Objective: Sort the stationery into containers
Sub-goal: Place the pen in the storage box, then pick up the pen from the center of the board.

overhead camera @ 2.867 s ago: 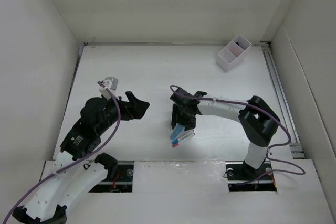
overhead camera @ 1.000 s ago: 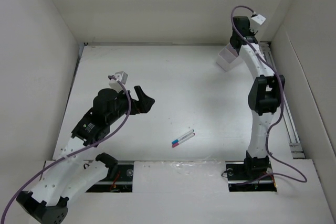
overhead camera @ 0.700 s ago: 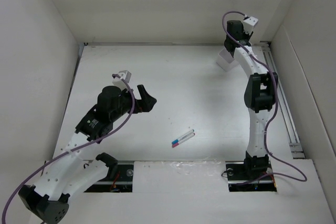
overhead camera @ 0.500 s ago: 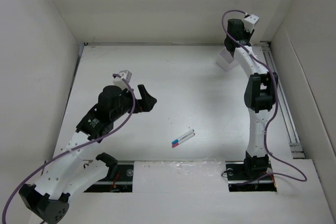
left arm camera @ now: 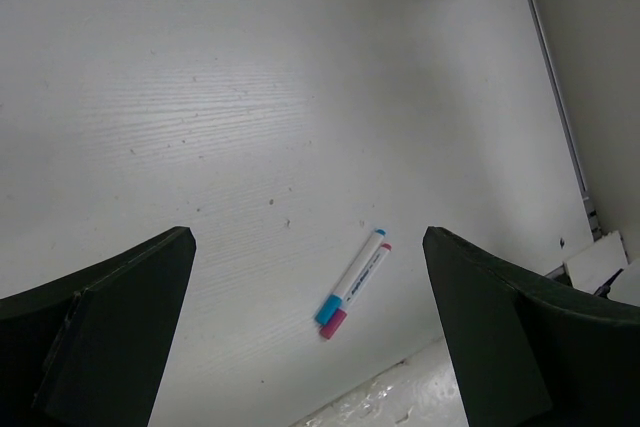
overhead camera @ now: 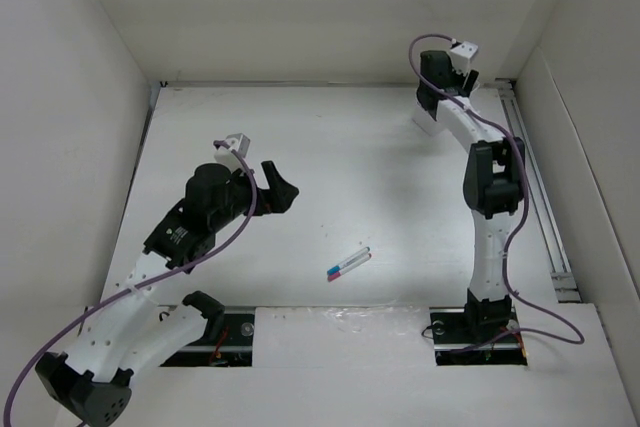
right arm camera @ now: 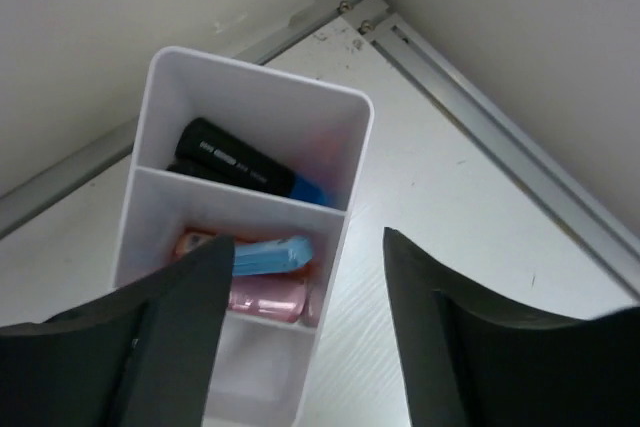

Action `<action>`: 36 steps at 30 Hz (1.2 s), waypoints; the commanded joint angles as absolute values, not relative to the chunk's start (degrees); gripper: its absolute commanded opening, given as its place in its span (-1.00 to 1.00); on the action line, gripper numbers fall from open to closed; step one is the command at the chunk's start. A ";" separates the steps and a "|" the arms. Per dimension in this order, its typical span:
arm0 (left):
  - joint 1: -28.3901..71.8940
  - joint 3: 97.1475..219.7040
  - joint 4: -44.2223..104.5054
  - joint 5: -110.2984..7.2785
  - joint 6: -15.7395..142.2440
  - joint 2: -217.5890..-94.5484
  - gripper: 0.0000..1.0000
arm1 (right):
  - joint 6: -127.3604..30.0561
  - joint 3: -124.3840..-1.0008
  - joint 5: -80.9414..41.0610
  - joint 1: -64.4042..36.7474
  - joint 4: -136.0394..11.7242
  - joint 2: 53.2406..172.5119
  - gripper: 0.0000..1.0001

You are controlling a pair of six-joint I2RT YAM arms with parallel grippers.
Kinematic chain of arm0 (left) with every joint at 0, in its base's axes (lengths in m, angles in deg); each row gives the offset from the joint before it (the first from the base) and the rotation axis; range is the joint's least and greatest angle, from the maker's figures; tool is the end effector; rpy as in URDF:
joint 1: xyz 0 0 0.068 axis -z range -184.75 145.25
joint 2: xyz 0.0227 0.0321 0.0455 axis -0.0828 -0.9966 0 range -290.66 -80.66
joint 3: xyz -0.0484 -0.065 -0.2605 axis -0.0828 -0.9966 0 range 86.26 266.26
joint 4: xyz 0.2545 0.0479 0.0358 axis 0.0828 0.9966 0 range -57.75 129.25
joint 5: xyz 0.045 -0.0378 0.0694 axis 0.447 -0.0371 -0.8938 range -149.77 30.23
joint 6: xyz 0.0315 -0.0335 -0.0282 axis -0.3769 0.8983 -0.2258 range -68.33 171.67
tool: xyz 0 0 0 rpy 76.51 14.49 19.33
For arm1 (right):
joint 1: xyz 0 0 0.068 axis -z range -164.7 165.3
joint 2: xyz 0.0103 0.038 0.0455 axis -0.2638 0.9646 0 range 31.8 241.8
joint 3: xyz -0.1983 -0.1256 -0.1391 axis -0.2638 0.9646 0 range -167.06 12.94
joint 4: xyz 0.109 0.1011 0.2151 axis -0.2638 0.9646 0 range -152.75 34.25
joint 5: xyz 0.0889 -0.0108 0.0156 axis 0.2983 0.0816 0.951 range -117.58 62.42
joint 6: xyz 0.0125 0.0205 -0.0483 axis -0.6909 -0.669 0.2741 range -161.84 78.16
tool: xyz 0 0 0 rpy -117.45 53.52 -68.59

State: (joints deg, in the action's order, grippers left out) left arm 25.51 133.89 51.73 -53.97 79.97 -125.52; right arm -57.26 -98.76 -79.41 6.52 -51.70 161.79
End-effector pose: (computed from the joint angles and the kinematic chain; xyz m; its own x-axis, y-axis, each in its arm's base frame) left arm 0.1531 -0.0936 0.3400 -0.4960 -0.2566 -0.8296 0.3973 0.7824 -0.4795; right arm 0.5229 0.0524 0.2487 -0.3118 0.1181 -0.9428 0.6908 0.7095 -0.1395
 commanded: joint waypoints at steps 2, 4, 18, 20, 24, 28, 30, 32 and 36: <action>25.40 135.56 49.91 -53.36 79.01 -123.56 0.99 | -57.57 -97.89 -78.39 4.58 -54.32 152.74 0.47; 25.40 135.56 49.91 -53.36 79.01 -123.55 0.99 | -58.19 -97.19 -76.19 2.65 -52.04 149.24 0.53; 25.40 134.95 52.20 -53.36 78.48 -118.29 0.99 | -86.73 -57.67 -39.19 -24.03 -17.18 115.32 -1.00; 25.40 134.34 52.20 -53.36 78.48 -118.28 0.99 | -93.32 -54.31 -38.66 -28.89 -13.11 112.41 -1.00; 25.40 133.28 51.58 -52.04 78.48 -117.06 0.99 | -102.38 -46.84 -37.17 -36.72 -10.28 108.52 -0.29; 25.40 131.96 50.26 -50.11 79.18 -115.82 0.99 | -105.82 -43.40 -33.66 -38.66 -15.88 109.40 0.03; 25.40 131.96 50.26 -50.10 79.71 -115.82 0.99 | -107.40 -43.92 -33.65 -39.45 -17.48 112.29 0.07; 25.40 131.96 50.26 -49.58 79.71 -115.82 0.99 | -107.93 -44.97 -33.64 -41.02 -18.28 115.71 0.07; 25.40 131.96 50.26 -49.58 79.71 -115.29 0.99 | -109.16 -46.82 -35.13 -41.57 -20.82 120.55 0.07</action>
State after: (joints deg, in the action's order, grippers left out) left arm 25.51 132.04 52.56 -50.76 79.59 -116.30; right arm -106.15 -43.98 -34.76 -40.73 -17.04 118.47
